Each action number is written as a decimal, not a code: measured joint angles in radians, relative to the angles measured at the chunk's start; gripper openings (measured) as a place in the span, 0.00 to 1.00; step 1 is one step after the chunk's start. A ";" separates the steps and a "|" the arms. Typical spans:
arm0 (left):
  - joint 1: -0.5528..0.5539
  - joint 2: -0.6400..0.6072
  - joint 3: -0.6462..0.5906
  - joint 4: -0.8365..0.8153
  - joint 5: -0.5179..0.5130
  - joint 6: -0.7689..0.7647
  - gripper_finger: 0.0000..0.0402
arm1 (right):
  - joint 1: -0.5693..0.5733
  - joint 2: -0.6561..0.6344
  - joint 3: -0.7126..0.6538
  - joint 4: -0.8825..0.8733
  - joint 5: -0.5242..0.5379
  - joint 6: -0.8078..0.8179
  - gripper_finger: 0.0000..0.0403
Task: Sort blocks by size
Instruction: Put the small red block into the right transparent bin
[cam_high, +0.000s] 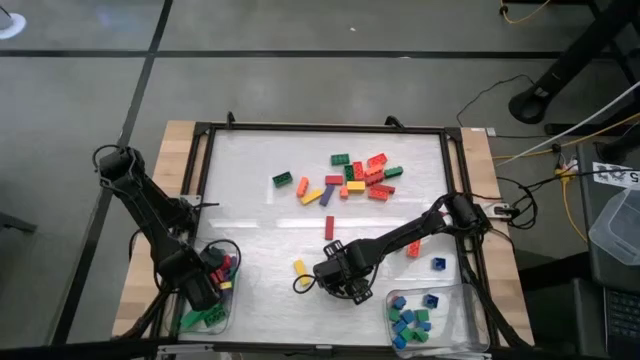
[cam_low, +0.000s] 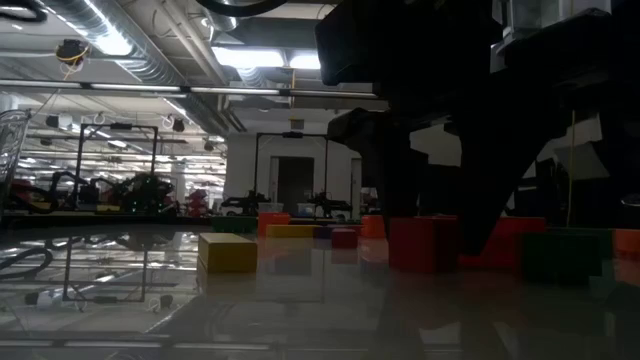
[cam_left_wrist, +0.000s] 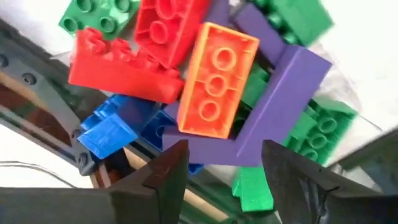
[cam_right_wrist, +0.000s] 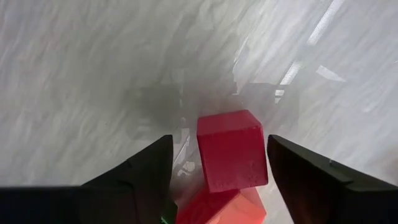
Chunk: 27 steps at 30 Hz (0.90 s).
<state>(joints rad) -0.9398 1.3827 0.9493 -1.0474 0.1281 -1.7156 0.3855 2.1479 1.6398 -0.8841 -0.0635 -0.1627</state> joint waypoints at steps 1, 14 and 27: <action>-0.001 0.000 0.015 0.001 0.000 0.019 0.46 | 0.000 0.000 0.000 0.000 0.000 0.000 0.61; -0.018 -0.006 0.171 0.059 -0.401 0.184 0.43 | 0.000 0.000 0.048 -0.055 0.000 0.000 0.32; 0.140 0.126 0.171 0.211 -0.802 0.765 0.43 | 0.029 0.000 0.438 -0.547 -0.031 0.169 0.36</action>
<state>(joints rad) -0.8003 1.5088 1.1202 -0.8363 -0.6744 -0.9508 0.4142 2.1475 2.0779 -1.4307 -0.0943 0.0060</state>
